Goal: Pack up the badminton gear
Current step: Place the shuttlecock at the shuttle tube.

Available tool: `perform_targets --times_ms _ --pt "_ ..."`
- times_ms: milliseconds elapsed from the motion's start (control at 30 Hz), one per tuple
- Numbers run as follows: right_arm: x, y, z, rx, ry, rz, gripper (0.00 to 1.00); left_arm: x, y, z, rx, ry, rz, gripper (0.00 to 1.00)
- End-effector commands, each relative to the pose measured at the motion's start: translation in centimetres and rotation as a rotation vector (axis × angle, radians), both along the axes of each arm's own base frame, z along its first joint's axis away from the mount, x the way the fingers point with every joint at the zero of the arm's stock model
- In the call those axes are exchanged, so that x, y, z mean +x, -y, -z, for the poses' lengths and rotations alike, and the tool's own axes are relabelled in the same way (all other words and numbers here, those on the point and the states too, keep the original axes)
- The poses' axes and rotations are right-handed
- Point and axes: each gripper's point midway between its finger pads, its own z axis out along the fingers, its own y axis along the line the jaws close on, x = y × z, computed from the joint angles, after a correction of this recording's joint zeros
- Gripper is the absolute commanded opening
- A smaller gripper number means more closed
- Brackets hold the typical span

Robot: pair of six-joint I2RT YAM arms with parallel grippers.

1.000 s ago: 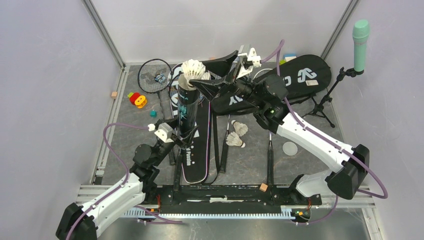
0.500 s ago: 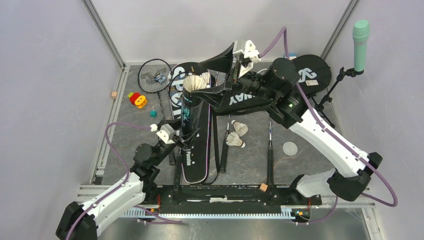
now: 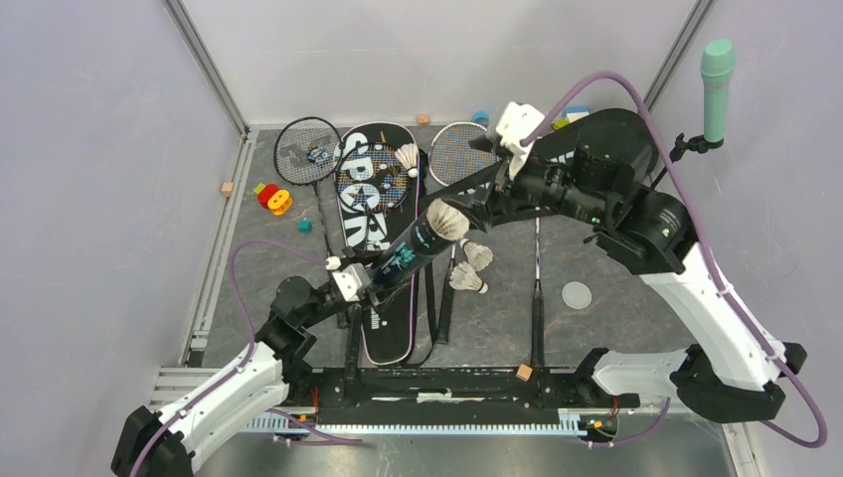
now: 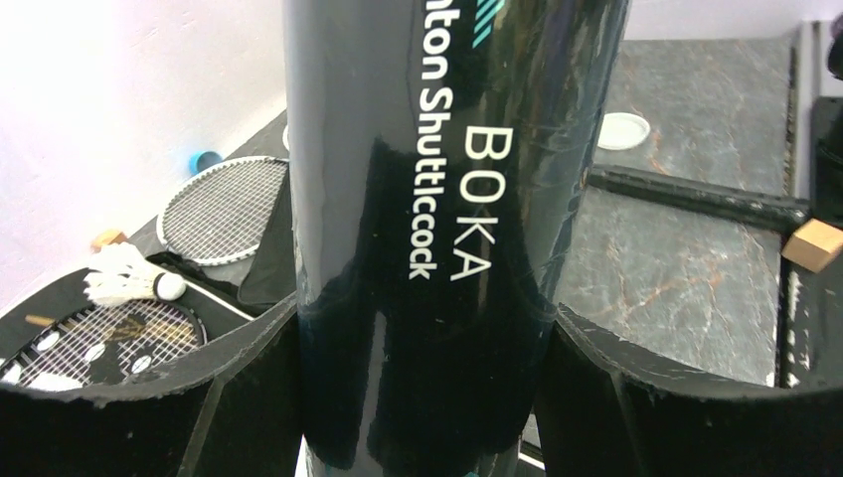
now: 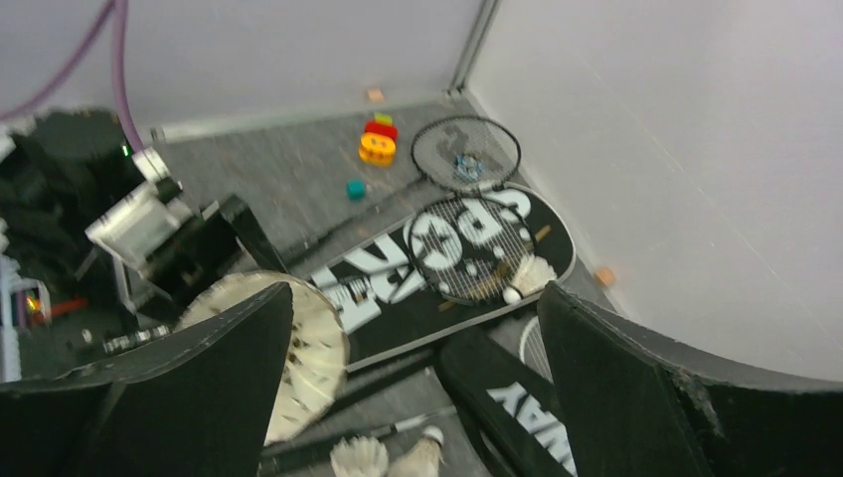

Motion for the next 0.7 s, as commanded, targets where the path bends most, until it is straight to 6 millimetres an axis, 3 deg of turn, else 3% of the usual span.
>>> perform_targets --times_ms 0,100,333,533,667 --pt "-1.1 3.5 3.9 -0.227 0.047 0.029 0.98 -1.7 0.9 -2.4 0.024 0.138 0.113 0.20" --pt "-1.7 4.0 4.6 -0.252 0.078 0.007 0.98 -2.3 1.1 -1.9 0.047 0.137 0.149 0.20" --pt "-2.4 3.0 6.9 -0.299 0.040 -0.078 0.98 -2.5 1.0 -2.0 0.049 0.138 0.152 0.20" --pt "-2.1 1.5 8.4 -0.325 0.003 -0.130 0.98 -2.5 0.9 -2.0 0.050 0.139 0.149 0.20" --pt "-0.9 0.1 10.7 -0.367 -0.056 -0.135 0.98 -2.7 1.1 -2.0 0.051 0.140 0.161 0.20"
